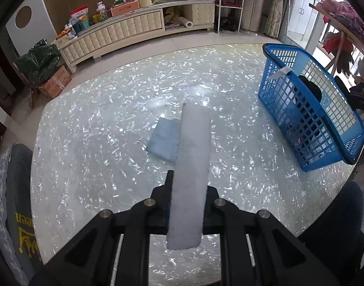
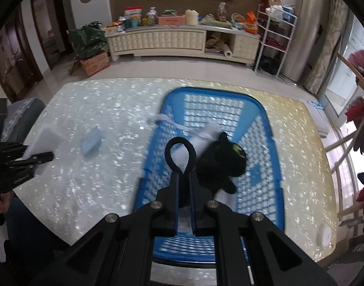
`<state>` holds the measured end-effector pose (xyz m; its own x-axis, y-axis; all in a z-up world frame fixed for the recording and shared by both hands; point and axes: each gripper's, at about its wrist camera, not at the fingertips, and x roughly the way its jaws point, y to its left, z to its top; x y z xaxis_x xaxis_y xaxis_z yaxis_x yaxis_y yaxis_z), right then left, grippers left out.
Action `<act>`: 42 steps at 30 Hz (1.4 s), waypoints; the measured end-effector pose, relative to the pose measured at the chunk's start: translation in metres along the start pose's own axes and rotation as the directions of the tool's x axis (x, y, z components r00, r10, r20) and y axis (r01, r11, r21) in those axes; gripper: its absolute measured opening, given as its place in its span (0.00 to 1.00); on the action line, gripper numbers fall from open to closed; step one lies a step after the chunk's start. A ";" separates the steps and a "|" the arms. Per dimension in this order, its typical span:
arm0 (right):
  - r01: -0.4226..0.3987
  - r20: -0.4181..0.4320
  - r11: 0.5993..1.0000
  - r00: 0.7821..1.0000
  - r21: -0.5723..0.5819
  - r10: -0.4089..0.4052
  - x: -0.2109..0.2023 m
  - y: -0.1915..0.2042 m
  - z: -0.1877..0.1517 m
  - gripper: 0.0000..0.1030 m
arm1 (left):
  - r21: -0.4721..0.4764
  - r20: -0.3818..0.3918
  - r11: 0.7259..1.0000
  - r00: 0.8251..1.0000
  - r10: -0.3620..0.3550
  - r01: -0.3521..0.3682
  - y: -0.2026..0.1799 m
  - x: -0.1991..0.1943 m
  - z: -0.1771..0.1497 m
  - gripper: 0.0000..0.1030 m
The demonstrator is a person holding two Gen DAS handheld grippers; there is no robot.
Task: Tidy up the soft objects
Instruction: 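Carry the black ring into the blue basket and open the right gripper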
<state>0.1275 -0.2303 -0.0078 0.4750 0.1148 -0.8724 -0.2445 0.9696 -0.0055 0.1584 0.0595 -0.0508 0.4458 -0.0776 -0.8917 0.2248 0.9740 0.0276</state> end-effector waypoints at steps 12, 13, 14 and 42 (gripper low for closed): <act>0.052 -0.088 0.997 0.995 0.063 -0.047 0.037 -0.043 -0.003 0.07 | 0.022 -0.027 0.999 0.999 0.030 -0.029 -0.021 0.009 0.001 0.14; 0.053 -0.096 0.997 0.994 0.063 -0.046 0.037 -0.045 -0.006 0.07 | 0.022 -0.028 0.999 0.999 0.029 -0.028 -0.021 0.011 0.001 0.14; 0.053 -0.108 0.997 0.993 0.061 -0.046 0.039 -0.047 -0.007 0.07 | 0.020 -0.030 0.999 0.999 0.029 -0.029 -0.021 0.012 0.001 0.14; 0.080 -0.124 0.996 0.990 0.048 -0.073 0.039 -0.031 -0.022 0.96 | 0.019 -0.045 0.998 0.998 0.053 -0.052 -0.021 0.023 -0.005 0.14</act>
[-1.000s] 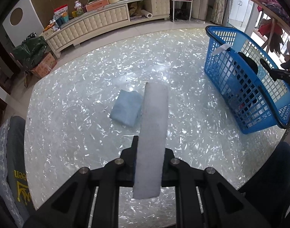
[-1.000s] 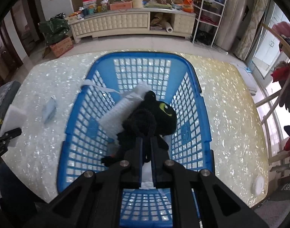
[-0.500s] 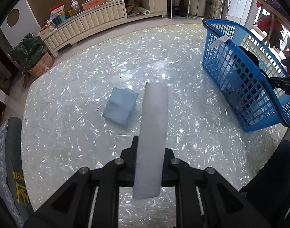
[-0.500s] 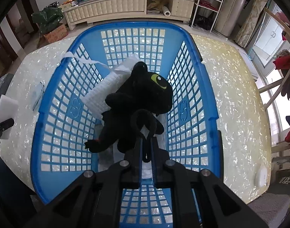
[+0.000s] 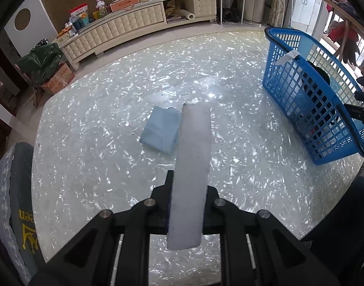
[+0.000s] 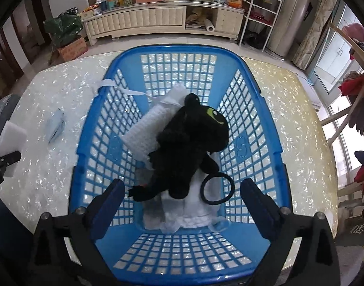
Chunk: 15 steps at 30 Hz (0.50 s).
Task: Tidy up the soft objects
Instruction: 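Carry the black ring into the blue basket and open the right gripper, then carry the white foam strip into the blue basket and open the left gripper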
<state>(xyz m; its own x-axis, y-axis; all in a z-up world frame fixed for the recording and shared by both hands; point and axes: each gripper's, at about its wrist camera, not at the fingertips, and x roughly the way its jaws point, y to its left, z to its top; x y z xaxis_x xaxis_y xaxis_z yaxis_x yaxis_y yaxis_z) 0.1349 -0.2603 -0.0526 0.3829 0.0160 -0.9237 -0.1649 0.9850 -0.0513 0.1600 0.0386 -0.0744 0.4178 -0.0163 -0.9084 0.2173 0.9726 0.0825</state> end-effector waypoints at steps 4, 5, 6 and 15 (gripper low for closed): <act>0.028 0.029 0.999 0.999 -0.023 -0.027 -0.009 0.008 -0.003 1.00 | -0.006 0.009 1.000 1.000 0.006 -0.006 0.001 -0.006 -0.002 0.14; 0.038 0.040 0.999 0.999 -0.030 -0.037 -0.012 0.014 -0.004 1.00 | -0.007 0.015 1.000 1.000 0.011 -0.011 0.001 -0.008 -0.002 0.14; 0.053 0.055 0.998 0.997 -0.039 -0.051 -0.016 0.016 -0.004 1.00 | -0.003 0.018 1.000 1.000 0.018 -0.018 -0.001 -0.010 -0.002 0.14; 0.069 0.144 0.997 0.988 -0.039 -0.062 -0.048 0.012 -0.009 1.00 | 0.038 0.073 0.999 0.997 0.007 -0.010 -0.025 -0.032 0.014 0.14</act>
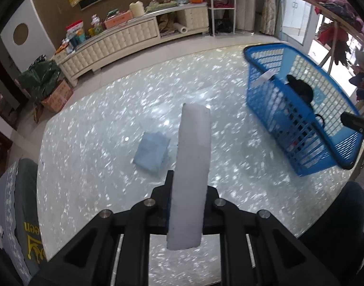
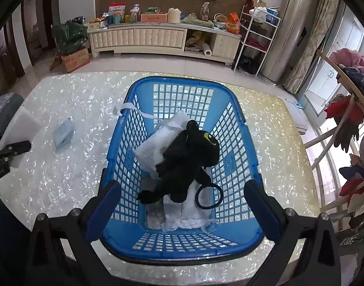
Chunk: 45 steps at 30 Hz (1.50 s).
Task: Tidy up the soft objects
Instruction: 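Carry the white foam strip into the blue basket and open the left gripper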
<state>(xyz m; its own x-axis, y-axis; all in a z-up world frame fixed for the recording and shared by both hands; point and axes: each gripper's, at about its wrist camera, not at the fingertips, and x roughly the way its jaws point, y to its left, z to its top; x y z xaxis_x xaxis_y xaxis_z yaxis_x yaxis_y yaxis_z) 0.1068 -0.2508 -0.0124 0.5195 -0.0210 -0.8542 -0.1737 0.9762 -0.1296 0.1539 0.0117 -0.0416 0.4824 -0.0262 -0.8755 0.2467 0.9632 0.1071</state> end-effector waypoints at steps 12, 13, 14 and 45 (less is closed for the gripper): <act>0.015 0.001 0.998 1.000 0.062 -0.015 -0.008 -0.027 -0.019 1.00 | 0.087 0.061 0.994 0.995 -0.074 0.068 -0.060 -0.015 0.034 0.14; 0.015 0.004 0.997 1.000 0.071 -0.016 -0.008 -0.031 -0.020 1.00 | 0.100 0.066 0.992 0.994 -0.081 0.074 -0.067 -0.017 0.037 0.14; 0.016 0.005 0.997 1.000 0.077 -0.017 -0.008 -0.033 -0.021 1.00 | 0.107 0.069 0.991 0.994 -0.085 0.077 -0.070 -0.018 0.041 0.14; 0.028 0.022 0.976 0.999 0.217 -0.034 -0.003 -0.091 -0.042 1.00 | 0.324 0.023 0.917 0.968 -0.252 0.231 -0.193 0.024 0.108 0.14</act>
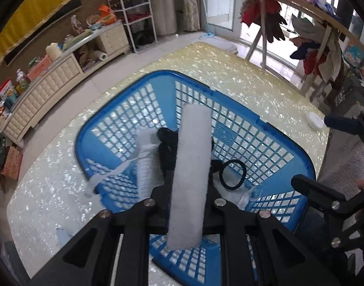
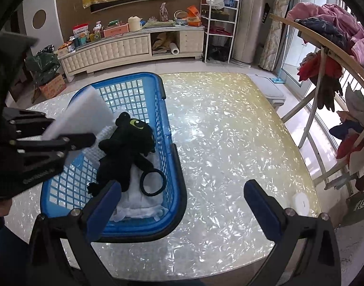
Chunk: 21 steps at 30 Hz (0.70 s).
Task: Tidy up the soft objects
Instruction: 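Carry the white foam strip into the blue basket and open the left gripper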
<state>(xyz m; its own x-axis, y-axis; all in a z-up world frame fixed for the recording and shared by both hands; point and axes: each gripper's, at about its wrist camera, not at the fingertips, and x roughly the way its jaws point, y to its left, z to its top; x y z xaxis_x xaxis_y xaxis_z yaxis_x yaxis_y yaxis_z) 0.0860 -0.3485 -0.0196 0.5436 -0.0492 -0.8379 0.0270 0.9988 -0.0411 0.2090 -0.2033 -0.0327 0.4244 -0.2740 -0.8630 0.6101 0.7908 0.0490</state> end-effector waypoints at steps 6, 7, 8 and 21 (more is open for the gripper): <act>0.002 -0.001 1.000 1.000 0.020 -0.002 0.004 -0.007 0.000 1.00 | 0.014 -0.040 1.000 0.999 -0.024 0.024 -0.006 0.021 0.004 0.14; 0.003 0.005 1.000 1.000 0.024 -0.003 0.004 -0.007 0.001 1.00 | 0.014 -0.047 1.000 0.999 -0.020 0.021 -0.006 0.022 0.004 0.15; 0.003 0.008 1.000 1.000 0.030 -0.003 0.004 -0.008 0.001 1.00 | 0.011 -0.060 1.000 0.998 -0.014 0.015 -0.006 0.026 0.004 0.15; -0.018 0.008 0.999 1.000 0.048 0.018 0.005 -0.009 -0.001 1.00 | 0.014 -0.095 1.000 0.995 0.015 -0.013 -0.009 0.035 0.006 0.62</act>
<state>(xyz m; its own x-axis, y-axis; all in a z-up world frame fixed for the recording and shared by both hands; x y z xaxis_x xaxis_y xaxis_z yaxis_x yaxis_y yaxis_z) 0.0877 -0.3577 -0.0243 0.5510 -0.0316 -0.8339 0.0574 0.9984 0.0001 0.2220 -0.2234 -0.0601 0.3676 -0.2090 -0.9062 0.6135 0.7868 0.0674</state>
